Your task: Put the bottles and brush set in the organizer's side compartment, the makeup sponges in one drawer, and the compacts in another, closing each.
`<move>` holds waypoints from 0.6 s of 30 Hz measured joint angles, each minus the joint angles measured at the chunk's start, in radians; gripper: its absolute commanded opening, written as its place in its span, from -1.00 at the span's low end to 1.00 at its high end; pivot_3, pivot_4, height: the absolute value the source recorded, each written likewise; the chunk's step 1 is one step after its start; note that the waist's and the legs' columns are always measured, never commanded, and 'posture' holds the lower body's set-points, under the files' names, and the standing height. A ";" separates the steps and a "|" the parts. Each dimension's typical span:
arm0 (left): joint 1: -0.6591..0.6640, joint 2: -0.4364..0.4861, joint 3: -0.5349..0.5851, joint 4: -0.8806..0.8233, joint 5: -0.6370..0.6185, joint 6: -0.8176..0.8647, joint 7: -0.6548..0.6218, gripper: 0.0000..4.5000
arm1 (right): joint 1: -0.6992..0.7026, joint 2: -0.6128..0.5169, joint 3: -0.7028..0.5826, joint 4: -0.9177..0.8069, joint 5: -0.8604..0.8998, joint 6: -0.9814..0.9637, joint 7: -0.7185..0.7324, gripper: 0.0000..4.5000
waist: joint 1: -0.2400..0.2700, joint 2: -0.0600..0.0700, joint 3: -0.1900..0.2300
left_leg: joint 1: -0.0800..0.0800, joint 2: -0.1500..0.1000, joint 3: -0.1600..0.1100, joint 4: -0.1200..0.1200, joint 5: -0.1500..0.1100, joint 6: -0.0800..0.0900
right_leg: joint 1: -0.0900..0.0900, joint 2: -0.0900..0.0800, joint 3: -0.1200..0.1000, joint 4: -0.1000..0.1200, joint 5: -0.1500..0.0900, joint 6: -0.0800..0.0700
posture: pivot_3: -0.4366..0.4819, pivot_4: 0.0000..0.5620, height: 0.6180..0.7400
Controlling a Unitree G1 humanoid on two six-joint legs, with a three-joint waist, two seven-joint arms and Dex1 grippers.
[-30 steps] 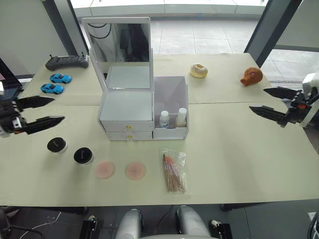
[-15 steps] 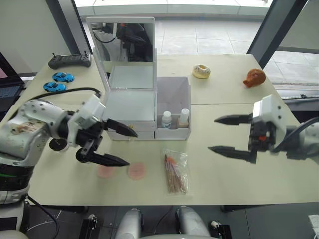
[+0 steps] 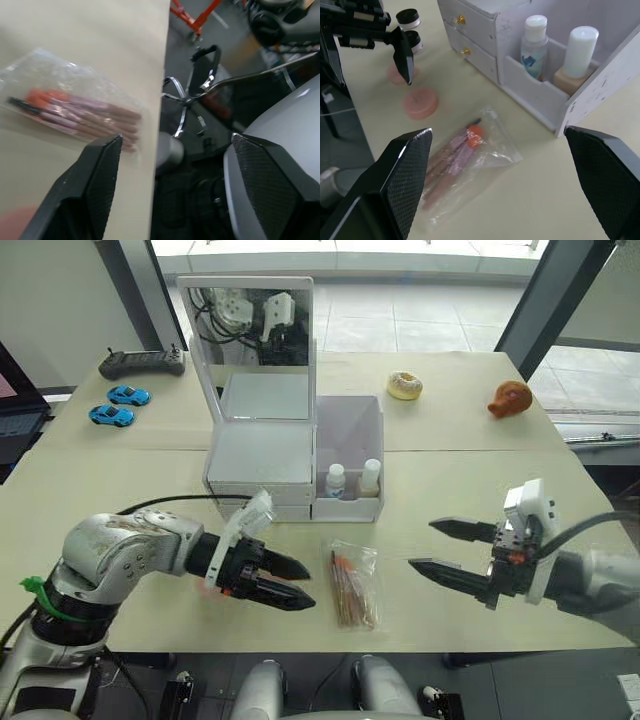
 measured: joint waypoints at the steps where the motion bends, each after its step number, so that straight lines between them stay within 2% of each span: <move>1: 0.000 -0.038 0.013 0.002 -0.010 0.036 0.047 0.07 | 0.000 0.016 0.018 0.005 0.013 0.019 -0.044 1.00 | 0.001 0.000 0.000 | 0.000 0.000 0.000 0.000 0.000 0.000 | 0.000 0.000 0.000 0.000 0.000 0.000 | -0.05 -0.47 1.00; 5: -0.010 -0.200 0.070 0.056 -0.045 0.193 0.229 -0.45 | -0.003 0.122 0.097 0.068 0.047 0.110 -0.276 1.00 | -0.003 0.000 -0.001 | 0.000 0.000 0.000 -0.001 0.000 0.000 | 0.000 0.001 0.000 0.000 0.002 -0.003 | -0.05 -0.47 1.00; 9: -0.012 -0.332 0.082 0.109 -0.061 0.259 0.370 -0.98 | -0.056 0.170 0.153 0.223 0.222 0.221 -0.440 1.00 | -0.006 0.001 -0.001 | 0.000 -0.001 0.000 0.000 0.000 0.000 | 0.000 0.000 0.001 0.001 0.003 -0.006 | -0.05 -0.47 1.00; 12: 0.007 -0.395 0.085 0.129 -0.011 0.253 0.458 -0.98 | -0.109 0.187 0.189 0.322 0.362 0.243 -0.538 1.00 | -0.007 0.001 -0.001 | 0.000 -0.001 0.000 -0.001 0.000 0.000 | 0.000 0.001 0.001 0.001 0.003 -0.006 | -0.05 -0.47 1.00; 15: 0.033 -0.393 0.072 0.152 0.054 0.230 0.518 -0.98 | -0.132 0.178 0.222 0.417 0.534 0.234 -0.639 1.00 | -0.006 0.001 -0.001 | 0.000 -0.002 0.000 -0.001 0.000 0.000 | 0.000 0.000 0.001 0.000 0.003 -0.006 | -0.05 -0.47 1.00; 18: 0.062 -0.384 0.041 0.156 0.103 0.180 0.545 -0.98 | -0.157 0.157 0.272 0.491 0.630 0.221 -0.693 1.00 | -0.006 0.001 -0.001 | 0.000 -0.002 0.000 0.000 0.000 0.000 | 0.000 0.000 0.002 0.000 0.003 -0.006 | -0.05 -0.47 1.00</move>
